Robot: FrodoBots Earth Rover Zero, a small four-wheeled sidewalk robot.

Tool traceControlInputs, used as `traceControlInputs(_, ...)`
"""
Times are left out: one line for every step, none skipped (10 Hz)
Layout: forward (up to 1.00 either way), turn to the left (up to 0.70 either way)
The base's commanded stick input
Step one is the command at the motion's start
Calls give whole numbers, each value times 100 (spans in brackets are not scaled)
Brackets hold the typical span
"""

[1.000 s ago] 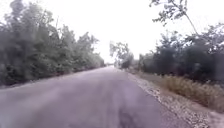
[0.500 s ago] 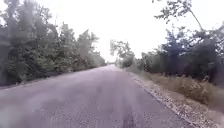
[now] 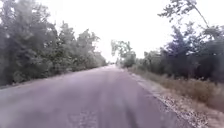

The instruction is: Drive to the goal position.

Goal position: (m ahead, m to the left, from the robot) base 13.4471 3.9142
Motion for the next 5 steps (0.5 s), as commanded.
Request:
traceControlInputs(100, 0)
traceControlInputs(100, 0)
traceControlInputs(100, 0)
traceControlInputs(100, 0)
traceControlInputs(100, 0)
